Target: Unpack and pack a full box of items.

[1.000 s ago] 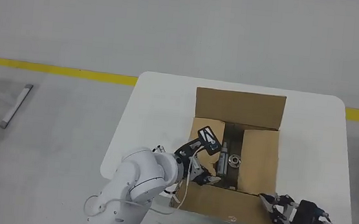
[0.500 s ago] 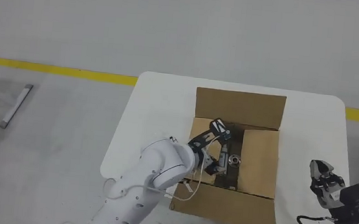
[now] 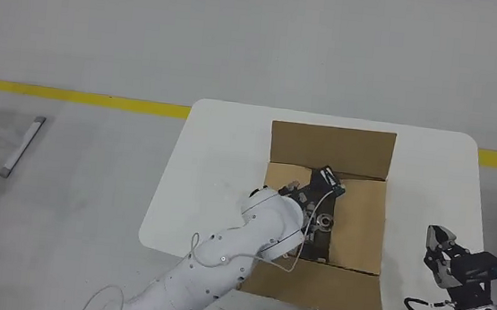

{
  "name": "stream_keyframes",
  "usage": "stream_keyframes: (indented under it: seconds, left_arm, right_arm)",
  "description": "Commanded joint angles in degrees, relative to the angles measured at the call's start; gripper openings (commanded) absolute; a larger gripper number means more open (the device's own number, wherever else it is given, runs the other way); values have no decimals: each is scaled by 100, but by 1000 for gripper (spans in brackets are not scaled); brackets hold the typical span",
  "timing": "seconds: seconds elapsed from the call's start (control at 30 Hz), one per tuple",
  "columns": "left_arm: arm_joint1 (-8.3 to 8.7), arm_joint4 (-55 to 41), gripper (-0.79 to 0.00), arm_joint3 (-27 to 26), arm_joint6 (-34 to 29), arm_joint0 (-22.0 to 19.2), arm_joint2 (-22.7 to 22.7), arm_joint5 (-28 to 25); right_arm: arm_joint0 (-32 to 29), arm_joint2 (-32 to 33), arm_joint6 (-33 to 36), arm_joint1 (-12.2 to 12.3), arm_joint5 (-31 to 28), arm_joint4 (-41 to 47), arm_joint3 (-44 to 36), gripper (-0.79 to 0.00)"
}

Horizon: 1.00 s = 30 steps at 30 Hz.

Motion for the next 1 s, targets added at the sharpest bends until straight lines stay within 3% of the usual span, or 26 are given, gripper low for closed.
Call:
stream_keyframes:
  seconds: [0.0, 0.13, 0.2, 0.27, 0.3, 0.33, 0.43, 0.77, 0.97]
  left_arm:
    - [-31, 186, 0, 148, 35, -47, 41, 83]
    - [-92, 488, 0, 386, 79, -106, 113, 180]
    - [-119, 547, -142, 460, 102, -106, 90, 282]
    - [-135, 550, -394, 493, 74, -121, 36, 284]
    - [-141, 614, -459, 493, 59, -126, 32, 273]
    - [-144, 692, -591, 486, 42, -125, 29, 269]
    - [-151, 956, -785, 403, -25, -91, 36, 252]
    - [-155, 1510, -785, -58, -228, 174, -94, 161]
    - [-125, 1393, -785, -444, -75, 395, -544, 269]
  right_arm:
    - [30, -25, 8, -4, -20, 4, 43, -785]
    - [82, -88, 26, -14, -40, -29, 103, -785]
    - [103, -108, 15, -18, -55, -38, 129, -785]
    - [117, -127, 3, -22, -69, -48, 157, -785]
    - [123, -134, 8, -23, -83, -53, 170, -785]
    - [132, -139, 7, -24, -92, -62, 182, -785]
    - [152, -148, 13, -28, -111, -78, 203, -785]
    - [154, -120, 32, -39, -141, -80, 190, -785]
    - [144, -121, 64, -48, -214, 5, 161, -785]
